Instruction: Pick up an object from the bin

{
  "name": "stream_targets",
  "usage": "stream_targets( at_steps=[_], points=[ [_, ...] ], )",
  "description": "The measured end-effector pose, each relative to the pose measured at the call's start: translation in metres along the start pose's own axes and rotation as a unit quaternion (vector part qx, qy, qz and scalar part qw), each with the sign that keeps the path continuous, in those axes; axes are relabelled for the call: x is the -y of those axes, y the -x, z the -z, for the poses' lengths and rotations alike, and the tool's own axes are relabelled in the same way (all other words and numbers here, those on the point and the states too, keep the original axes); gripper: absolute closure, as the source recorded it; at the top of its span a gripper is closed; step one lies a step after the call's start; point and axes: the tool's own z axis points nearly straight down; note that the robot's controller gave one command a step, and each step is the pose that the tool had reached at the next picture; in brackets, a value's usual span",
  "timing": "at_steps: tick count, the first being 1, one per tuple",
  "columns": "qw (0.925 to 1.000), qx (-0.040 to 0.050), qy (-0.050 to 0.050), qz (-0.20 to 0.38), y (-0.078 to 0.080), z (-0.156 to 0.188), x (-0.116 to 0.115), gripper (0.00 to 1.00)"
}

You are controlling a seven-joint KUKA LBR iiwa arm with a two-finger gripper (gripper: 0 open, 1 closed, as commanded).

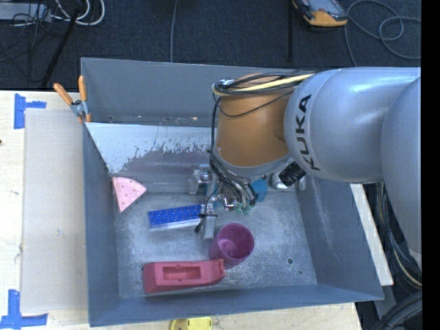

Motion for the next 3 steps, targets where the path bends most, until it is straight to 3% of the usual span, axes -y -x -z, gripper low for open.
stream_targets(
  at_steps=[1, 2, 3],
  points=[
    [1.0000, 0.0038, 0.000, -0.002, 0.002, 0.005, 0.001, 0.00],
    [0.9996, 0.0071, 0.001, 0.026, 0.033, -0.069, -0.007, 0.00],
    [0.9969, 0.0044, 0.000, 0.079, 0.047, -0.104, -0.010, 0.00]
  ],
)
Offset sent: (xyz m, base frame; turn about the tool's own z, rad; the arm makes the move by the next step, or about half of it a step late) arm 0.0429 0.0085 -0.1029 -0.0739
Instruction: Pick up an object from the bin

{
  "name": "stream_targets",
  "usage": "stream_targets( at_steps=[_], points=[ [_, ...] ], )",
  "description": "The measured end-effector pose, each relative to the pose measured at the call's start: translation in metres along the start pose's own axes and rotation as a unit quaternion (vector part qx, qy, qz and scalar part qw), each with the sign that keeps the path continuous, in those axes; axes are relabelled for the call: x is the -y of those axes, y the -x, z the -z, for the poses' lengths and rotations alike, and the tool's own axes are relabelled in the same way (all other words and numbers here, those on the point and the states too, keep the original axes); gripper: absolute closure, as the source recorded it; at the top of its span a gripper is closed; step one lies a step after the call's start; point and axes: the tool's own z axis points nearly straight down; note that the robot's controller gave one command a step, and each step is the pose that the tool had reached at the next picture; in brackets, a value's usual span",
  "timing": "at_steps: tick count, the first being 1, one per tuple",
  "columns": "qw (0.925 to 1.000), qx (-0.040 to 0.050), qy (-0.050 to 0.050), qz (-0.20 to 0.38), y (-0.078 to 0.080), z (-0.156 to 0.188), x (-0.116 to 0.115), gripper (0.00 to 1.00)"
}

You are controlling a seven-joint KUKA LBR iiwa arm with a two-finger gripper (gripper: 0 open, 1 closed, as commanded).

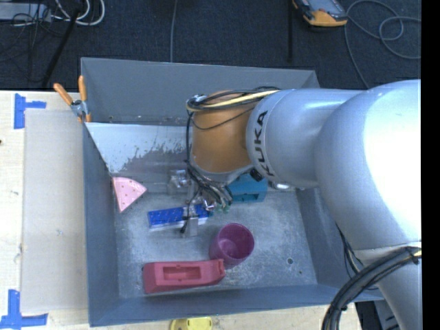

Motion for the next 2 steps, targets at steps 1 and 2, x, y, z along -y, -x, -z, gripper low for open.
stream_targets(
  at_steps=[1, 2],
  points=[
    [0.9987, 0.0003, 0.000, -0.051, -0.0002, 0.0011, -0.0079, 0.00],
    [1.0000, 0.0001, 0.000, 0.000, 0.0002, 0.0001, -0.0005, 0.00]
  ],
)
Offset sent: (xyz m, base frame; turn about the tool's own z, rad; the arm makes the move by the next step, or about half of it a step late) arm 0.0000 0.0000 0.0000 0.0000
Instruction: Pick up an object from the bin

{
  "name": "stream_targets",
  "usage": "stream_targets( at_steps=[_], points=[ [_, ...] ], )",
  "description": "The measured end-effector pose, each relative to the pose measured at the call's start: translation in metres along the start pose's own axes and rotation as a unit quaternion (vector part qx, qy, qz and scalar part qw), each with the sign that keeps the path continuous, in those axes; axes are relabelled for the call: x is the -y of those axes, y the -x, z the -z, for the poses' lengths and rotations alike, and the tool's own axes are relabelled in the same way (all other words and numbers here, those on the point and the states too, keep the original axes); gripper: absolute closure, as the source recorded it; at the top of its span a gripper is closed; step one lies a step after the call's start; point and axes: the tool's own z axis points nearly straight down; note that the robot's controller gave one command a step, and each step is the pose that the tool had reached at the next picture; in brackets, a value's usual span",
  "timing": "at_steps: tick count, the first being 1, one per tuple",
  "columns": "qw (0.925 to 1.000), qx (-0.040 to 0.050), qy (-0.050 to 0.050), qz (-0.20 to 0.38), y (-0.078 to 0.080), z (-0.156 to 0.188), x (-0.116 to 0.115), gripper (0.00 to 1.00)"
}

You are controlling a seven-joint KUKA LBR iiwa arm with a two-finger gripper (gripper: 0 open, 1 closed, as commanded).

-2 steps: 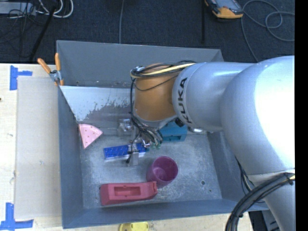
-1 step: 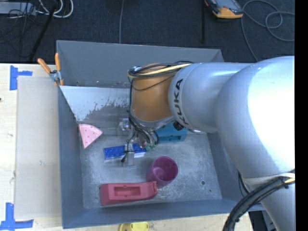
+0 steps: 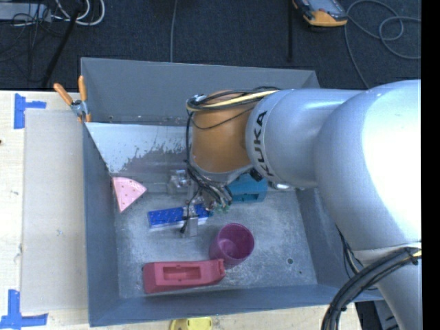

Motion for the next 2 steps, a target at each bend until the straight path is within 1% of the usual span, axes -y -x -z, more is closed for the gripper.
stream_targets(
  at_steps=[1, 2],
  points=[
    [0.9986, 0.0013, 0.000, -0.052, 0.0005, 0.0019, -0.0067, 1.00],
    [0.9986, 0.0013, 0.000, -0.052, 0.0005, 0.0019, -0.0066, 1.00]
  ],
)
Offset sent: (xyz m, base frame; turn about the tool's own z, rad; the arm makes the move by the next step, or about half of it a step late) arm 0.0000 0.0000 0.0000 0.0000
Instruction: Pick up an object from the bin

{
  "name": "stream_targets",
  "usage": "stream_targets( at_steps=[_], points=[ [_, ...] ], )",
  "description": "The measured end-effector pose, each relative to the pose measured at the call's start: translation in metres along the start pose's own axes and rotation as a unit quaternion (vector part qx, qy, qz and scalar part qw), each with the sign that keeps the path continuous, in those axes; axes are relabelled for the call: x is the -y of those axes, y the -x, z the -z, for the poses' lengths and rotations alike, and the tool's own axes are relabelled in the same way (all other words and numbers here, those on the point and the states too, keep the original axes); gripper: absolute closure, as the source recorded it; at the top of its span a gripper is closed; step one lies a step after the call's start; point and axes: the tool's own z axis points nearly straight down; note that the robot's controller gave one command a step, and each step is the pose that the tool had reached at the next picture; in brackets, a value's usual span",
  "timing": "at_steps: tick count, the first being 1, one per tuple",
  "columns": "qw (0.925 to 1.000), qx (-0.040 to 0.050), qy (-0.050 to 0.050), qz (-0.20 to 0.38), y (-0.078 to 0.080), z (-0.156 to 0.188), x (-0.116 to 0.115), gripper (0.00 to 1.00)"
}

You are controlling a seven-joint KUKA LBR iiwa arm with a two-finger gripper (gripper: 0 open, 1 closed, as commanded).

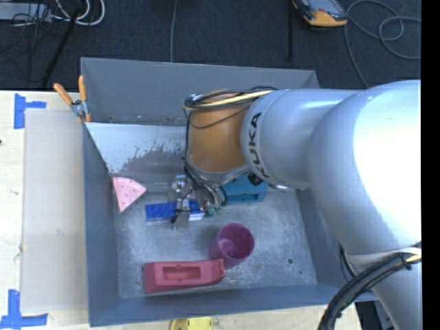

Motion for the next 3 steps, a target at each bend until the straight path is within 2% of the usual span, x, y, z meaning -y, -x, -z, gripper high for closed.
stream_targets(
  at_steps=[1, 2, 3],
  points=[
    [1.0000, -0.0027, 0.000, 0.000, -0.002, 0.004, 0.000, 1.00],
    [1.0000, -0.0055, -0.001, 0.000, -0.003, 0.024, 0.000, 1.00],
    [1.0000, -0.0008, 0.000, 0.000, 0.000, 0.041, 0.000, 1.00]
  ],
)
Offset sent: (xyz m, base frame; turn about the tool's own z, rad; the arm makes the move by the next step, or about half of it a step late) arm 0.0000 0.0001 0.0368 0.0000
